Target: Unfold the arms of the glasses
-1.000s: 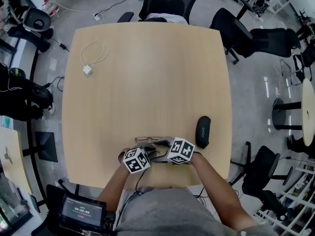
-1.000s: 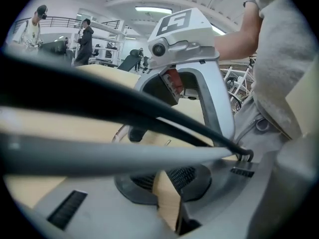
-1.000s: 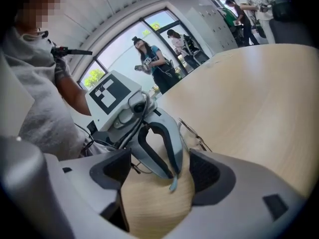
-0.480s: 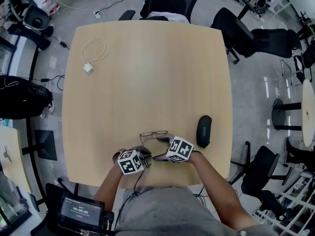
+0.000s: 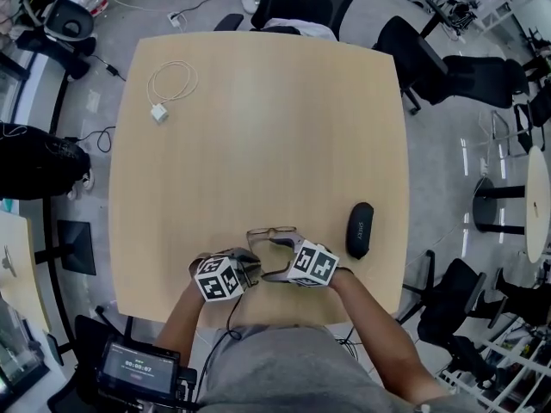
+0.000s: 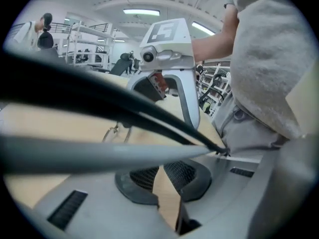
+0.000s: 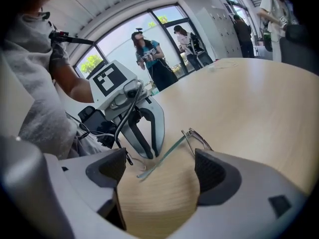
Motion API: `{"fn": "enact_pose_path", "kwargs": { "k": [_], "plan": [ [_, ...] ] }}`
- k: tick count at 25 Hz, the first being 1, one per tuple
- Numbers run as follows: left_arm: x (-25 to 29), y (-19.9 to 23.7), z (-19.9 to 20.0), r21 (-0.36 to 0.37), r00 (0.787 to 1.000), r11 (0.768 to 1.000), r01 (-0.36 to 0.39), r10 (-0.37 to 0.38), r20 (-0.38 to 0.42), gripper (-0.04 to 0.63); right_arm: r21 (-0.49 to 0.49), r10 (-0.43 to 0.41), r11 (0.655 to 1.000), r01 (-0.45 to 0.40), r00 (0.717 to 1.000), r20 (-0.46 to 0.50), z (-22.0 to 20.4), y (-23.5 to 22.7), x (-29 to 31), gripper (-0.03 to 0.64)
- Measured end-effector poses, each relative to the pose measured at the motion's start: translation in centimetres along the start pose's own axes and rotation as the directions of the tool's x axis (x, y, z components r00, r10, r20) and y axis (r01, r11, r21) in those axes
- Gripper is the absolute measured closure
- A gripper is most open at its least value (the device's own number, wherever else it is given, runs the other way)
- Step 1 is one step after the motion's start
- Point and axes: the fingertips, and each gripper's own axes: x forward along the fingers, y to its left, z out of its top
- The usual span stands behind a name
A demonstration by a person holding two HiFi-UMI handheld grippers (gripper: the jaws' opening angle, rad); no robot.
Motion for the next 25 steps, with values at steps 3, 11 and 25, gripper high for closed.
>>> {"fn": "enact_pose_path", "kwargs": {
  "k": [3,11,25],
  "plan": [
    [0.9,0.6,0.7,-0.009,1.000,1.000,0.001,-0.001,0.019,0.586,-0.011,-0.010,1.000,0.010,1.000,-0.029,0.0,-0.7,1.5,0.204],
    [1.5,1.3,-0.8,-0.030,0.999,0.999,0.032,-0.033,-0.032,0.586,-0.003,0.039,0.999,-0.039,0.995,-0.086,-0.7,-0.8,2.3,0.204],
    [1.0,-1.1,-0.7,0.050,0.989,0.990,0.131,-0.127,-0.069,0.586,-0.069,0.030,0.997,-0.036,0.996,-0.088,0.8,-0.2,2.1,0.206]
  ]
}}
